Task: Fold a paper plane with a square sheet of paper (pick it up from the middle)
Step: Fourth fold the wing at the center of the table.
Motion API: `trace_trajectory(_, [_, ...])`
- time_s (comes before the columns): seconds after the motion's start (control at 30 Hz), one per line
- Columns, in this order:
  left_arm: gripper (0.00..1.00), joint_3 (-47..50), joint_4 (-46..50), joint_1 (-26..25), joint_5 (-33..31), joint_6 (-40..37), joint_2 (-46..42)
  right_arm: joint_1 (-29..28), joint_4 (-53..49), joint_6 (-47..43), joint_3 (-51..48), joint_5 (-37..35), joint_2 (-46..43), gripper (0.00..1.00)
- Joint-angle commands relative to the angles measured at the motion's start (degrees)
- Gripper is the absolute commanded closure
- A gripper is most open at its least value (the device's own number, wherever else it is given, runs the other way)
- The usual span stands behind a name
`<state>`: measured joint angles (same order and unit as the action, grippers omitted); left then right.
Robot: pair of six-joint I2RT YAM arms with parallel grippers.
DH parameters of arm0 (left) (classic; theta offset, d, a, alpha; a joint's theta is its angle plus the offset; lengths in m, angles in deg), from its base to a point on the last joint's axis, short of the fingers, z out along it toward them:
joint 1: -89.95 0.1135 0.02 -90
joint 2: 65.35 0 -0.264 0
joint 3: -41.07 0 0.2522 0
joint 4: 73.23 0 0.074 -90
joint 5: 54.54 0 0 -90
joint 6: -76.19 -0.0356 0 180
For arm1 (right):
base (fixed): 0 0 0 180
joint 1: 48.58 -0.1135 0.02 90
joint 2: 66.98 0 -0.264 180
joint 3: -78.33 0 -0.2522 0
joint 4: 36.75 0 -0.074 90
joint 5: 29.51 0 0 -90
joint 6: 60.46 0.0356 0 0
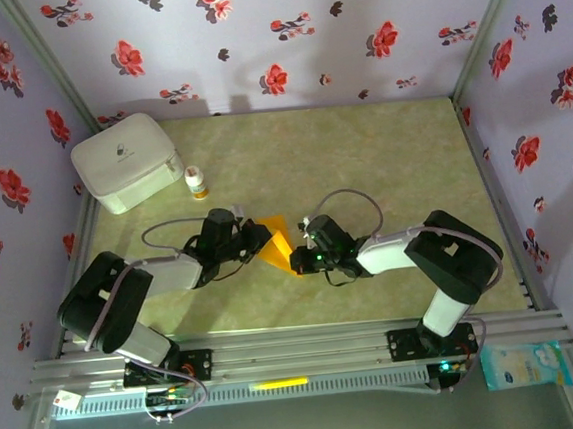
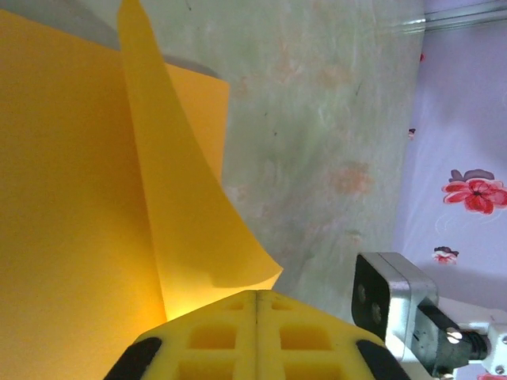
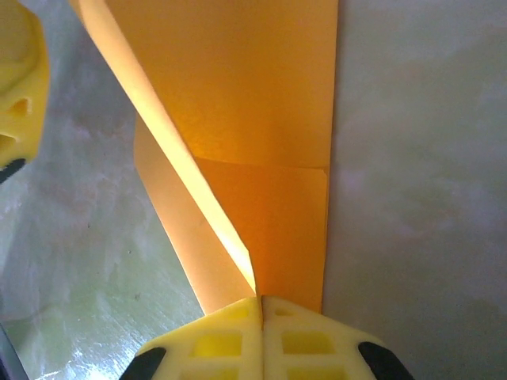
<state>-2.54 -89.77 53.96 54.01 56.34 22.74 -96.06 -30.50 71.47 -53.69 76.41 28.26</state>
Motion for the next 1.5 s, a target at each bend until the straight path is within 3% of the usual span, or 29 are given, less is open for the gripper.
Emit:
trace_trajectory(0.0, [0.98, -1.29, -2.61, 0.29, 1.64, -0.01, 1.63, 0.70, 1.42, 2.20, -2.16, 0.10, -0.64, 0.95])
trace_trajectory(0.33, [0.98, -1.78, -5.11, -0.08, 2.03, 0.40, 3.75, 1.84, 6.44, 4.58, -5.16, 1.06, -1.19, 0.97])
trace_trajectory(0.67, [1.00, -0.10, 3.78, -0.17, -3.52, 1.08, 4.01, 2.50, 5.07, 3.35, -4.73, 1.13, -1.49, 0.97])
trace_trajectory(1.0, [1.00, 1.21, 4.20, -1.44, -4.49, 2.59, 7.00, 2.53, 4.95, 3.24, -4.06, 2.07, -1.09, 0.97])
trace_trajectory(1.47, [1.00, 5.04, 6.80, -4.88, -11.83, 5.86, 1.67, 2.52, 3.16, 1.42, -1.81, 6.43, -0.37, 0.96])
